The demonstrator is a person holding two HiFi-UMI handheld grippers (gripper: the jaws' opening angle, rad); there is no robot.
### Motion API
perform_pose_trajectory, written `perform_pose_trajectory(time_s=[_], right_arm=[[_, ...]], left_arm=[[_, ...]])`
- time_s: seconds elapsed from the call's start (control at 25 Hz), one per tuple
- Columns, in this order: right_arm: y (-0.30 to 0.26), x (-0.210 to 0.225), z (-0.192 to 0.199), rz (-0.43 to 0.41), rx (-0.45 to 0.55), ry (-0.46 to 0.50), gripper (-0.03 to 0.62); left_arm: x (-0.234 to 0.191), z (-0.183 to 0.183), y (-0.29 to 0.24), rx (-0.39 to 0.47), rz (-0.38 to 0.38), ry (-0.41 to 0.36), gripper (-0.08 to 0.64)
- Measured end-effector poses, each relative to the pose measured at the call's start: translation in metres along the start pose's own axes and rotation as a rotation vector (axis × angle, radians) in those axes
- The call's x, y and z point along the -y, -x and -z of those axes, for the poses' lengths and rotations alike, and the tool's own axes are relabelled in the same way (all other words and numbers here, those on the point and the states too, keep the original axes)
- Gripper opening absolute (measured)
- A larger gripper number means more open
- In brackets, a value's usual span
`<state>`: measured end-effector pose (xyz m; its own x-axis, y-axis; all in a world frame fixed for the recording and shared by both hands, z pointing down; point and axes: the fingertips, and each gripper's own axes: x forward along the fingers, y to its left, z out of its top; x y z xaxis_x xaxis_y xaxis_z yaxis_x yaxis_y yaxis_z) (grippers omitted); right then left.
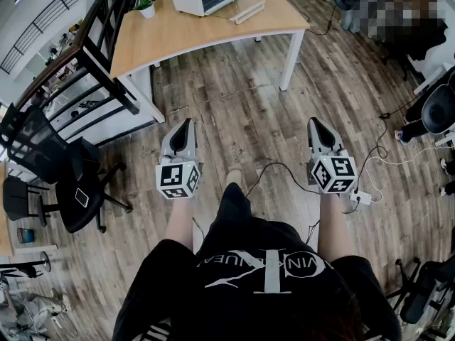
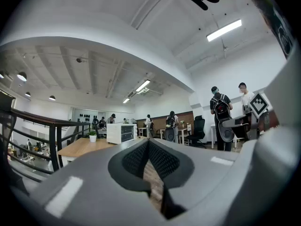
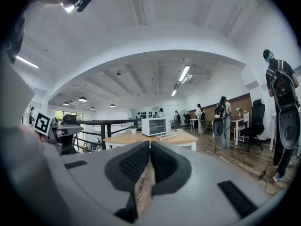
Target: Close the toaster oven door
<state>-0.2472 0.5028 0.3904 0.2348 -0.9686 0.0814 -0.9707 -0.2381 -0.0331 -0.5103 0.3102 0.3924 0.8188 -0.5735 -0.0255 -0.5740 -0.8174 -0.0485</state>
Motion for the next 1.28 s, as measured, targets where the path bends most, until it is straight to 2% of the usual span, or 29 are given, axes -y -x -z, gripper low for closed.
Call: perform_pose_trajectory(time_s=[0.6,0.92,1.0,1.08,1.28], right_arm=[[-0.029,0.010,0.009,0.001,-0.029,-0.016,0.020],[-0.063,0.023,-0.001,-0.020,0.011,-0.037,0.023],[-0.074,0.025,-0.004,-0.027,0.017,-0.051,0.056],[-0.085,0.028,-0.006,-0.038,0.019,-0.063,0.139],[-0.114,0.035,-0.009,-0.044,0.011,-0.071,0.187]], left_arm=[[-0.006,0.005,-0.031,-0.013,0.009,0.005,0.011],[-0.017,0.005,-0.065,-0.020,0.010,0.005,0.011],[-0.021,0.006,-0.075,-0.023,0.010,0.007,0.011],[-0.025,0.006,-0.086,-0.026,0.010,0.010,0.011],[-0.034,0.008,-0.115,-0.037,0.023,0.012,0.011]])
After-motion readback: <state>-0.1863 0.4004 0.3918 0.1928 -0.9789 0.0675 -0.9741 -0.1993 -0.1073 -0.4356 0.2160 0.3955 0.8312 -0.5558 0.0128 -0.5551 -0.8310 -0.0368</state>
